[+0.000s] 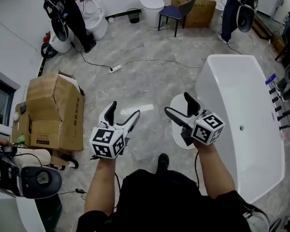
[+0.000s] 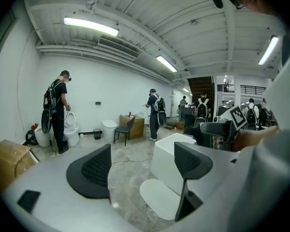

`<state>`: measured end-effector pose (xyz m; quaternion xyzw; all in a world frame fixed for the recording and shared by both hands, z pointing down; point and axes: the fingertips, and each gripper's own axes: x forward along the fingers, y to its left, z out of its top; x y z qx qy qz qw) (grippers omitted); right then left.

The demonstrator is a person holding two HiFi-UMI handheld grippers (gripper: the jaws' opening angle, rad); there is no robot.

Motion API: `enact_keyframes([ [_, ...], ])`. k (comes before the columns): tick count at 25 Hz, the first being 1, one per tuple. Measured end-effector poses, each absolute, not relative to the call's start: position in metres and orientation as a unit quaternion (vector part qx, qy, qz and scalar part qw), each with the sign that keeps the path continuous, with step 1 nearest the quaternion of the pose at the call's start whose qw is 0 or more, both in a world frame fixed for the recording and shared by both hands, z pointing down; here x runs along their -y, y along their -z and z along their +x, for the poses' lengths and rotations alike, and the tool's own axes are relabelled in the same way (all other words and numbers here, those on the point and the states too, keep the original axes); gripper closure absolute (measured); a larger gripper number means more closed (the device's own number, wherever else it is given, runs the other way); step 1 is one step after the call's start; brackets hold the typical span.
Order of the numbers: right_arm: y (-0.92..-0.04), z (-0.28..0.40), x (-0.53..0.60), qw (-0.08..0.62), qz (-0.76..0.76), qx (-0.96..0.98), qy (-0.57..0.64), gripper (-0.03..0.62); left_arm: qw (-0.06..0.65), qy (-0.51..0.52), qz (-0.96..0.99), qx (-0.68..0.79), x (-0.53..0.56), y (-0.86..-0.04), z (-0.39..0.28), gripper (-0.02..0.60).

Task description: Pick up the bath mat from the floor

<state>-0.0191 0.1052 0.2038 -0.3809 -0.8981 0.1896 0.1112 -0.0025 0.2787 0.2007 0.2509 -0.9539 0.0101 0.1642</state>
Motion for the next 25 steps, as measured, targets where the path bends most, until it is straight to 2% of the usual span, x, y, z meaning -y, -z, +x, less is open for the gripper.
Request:
enact_keyframes([
  [7, -0.216, -0.049, -0.100, 0.132, -0.366, 0.904, -0.178, 0.080, 0.170, 0.012, 0.266, 0.949, -0.281, -0.210, -0.042, 0.153],
  [13, -0.221, -0.094, -0.079, 0.131, -0.313, 0.924, -0.173, 0.094, 0.152, 0.034, 0.311, 0.938, -0.276, -0.210, -0.107, 0.152],
  [19, -0.214, -0.163, -0.089, 0.114, -0.239, 0.947, -0.184, 0.108, 0.140, 0.006, 0.377, 0.915, -0.285, -0.209, -0.197, 0.153],
  [25, -0.204, -0.207, -0.119, 0.106, -0.196, 0.957, -0.185, 0.126, 0.127, -0.048, 0.472, 0.871, -0.281, -0.200, -0.251, 0.153],
])
